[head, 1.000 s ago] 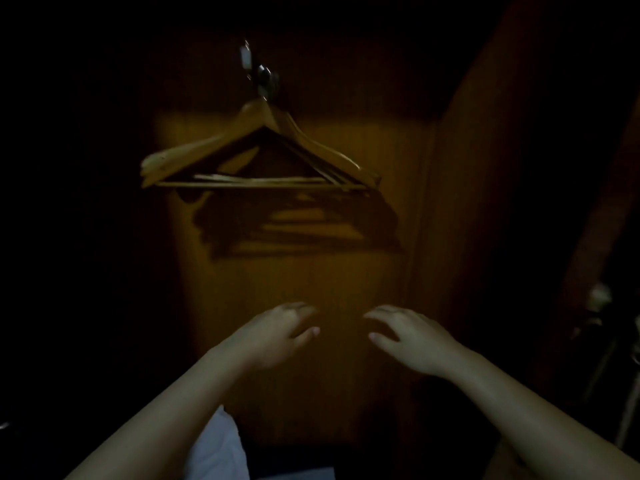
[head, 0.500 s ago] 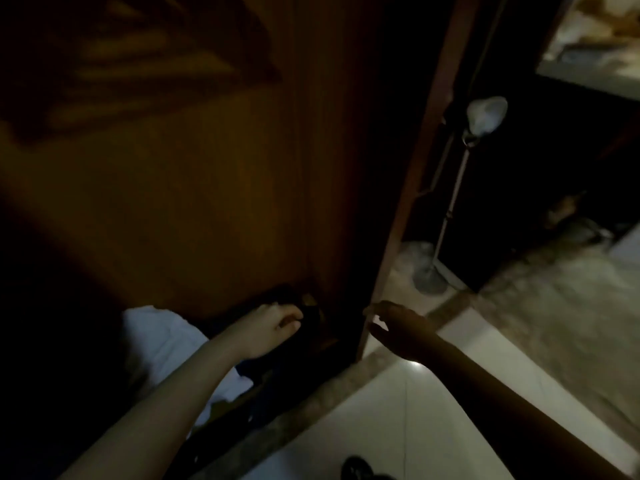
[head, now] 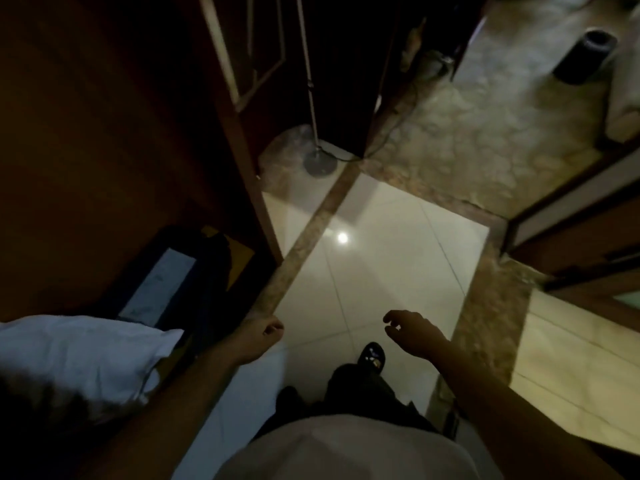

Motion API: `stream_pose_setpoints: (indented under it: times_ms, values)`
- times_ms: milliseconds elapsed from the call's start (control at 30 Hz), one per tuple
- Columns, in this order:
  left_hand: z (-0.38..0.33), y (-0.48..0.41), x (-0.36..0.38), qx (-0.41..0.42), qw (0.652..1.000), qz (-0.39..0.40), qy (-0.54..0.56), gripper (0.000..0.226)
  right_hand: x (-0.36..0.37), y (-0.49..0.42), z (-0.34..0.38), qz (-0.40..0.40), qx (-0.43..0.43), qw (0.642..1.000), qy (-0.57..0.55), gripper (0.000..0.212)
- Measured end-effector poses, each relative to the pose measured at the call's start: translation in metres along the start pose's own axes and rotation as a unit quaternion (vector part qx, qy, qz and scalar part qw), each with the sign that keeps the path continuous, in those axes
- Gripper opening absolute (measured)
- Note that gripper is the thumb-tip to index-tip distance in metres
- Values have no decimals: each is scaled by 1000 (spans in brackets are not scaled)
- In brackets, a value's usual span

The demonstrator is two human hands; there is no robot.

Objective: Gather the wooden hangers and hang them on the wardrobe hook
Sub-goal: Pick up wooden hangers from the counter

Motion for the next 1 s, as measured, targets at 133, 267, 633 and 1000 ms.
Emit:
stream_pose_setpoints:
  times_ms: [133, 267, 633, 1000]
  values:
    - [-9, -25, 45, -45, 999, 17, 19, 14, 25, 10, -95, 37, 81, 995, -54, 35]
    - [-18, -52, 86, -95, 995, 32, 5, 13, 36, 19, -171, 49, 132, 981, -134, 35]
    - [-112, -133, 128, -99, 990, 63, -82, 32, 38, 29, -294, 40, 242, 929, -278, 22]
    - [-202, -247, 100, -98, 982, 100, -124, 31, -76, -83, -321, 8, 233, 913, -334, 29]
Point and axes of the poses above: each hand's wrist, its own y-axis away from the middle knuckle, its own x-axis out of the palm, z = x × y, the point moved 9 cm from there along -y, towards the middle knuckle, and after that the axes turned 8 degrees about y, right-handed, at the moved point
